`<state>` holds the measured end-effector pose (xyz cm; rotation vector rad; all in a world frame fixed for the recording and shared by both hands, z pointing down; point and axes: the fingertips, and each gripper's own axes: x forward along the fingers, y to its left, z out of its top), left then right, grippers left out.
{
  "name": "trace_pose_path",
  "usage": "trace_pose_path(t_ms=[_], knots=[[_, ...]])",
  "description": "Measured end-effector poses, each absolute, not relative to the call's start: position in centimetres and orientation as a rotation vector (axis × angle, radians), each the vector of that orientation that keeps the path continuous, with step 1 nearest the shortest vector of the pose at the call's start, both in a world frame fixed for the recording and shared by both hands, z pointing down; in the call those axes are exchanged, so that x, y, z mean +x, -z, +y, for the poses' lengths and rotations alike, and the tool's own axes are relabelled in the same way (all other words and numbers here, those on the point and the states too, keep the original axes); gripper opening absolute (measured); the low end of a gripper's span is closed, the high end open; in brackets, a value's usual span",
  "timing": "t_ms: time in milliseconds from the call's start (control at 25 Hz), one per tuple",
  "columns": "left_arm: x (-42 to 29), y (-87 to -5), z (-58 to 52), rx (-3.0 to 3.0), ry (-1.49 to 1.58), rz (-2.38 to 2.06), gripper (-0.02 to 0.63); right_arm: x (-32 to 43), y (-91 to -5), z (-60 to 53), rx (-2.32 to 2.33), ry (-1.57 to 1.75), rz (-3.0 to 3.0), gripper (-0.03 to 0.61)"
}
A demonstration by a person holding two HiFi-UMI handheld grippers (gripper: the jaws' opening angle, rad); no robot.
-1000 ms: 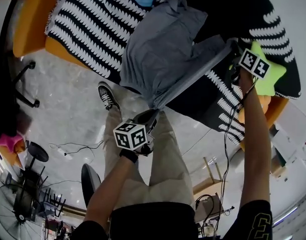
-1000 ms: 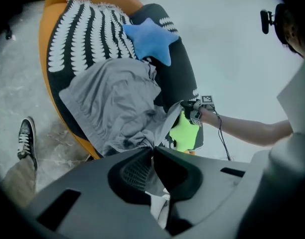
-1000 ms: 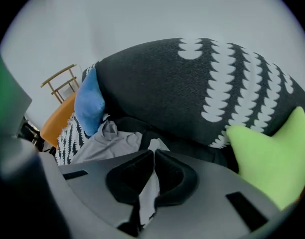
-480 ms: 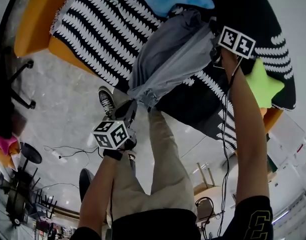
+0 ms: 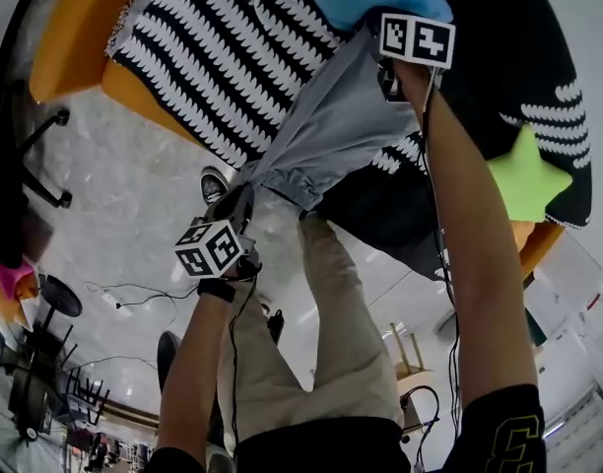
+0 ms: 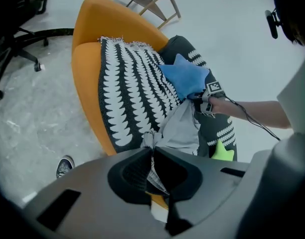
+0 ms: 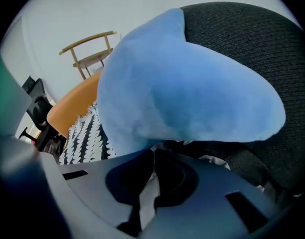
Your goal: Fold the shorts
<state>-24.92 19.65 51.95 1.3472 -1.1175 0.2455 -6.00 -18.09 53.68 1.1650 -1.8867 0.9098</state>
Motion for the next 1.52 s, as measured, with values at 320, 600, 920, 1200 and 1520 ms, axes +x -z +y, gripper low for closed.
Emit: trace_pose_path(t_ms=[320, 600, 920, 1200, 1520], knots=[[-27.0, -53.3, 21.3, 1.298, -0.263, -1.196, 0.116, -6.8, -51.8, -16.8, 1.107, -1.033, -1.941, 0.449], [-30.3, -50.1, 19.6, 1.381, -0.353, -1.162, 0.209, -4.4, -41.0, -16.2, 1.233, -1.101, -2.103, 0.458], [-31.4, -43.9, 14.7, 1.749, -0.633, -0.855, 0.27, 5.7, -39.0, 1.8, 1.612, -1.573, -1.975, 0.375], [-26.7, -51.1, 17.7, 1.826, -0.938, -0.383, 0.318, -2.9, -51.1, 21.1, 1.303, -2.013, -1.801, 0.278], [-24.4, -57.3, 18.8, 1.779, -1.016, -0.278, 0.318, -9.0, -59.5, 24.8, 1.249, -1.773, -1.7, 0.198]])
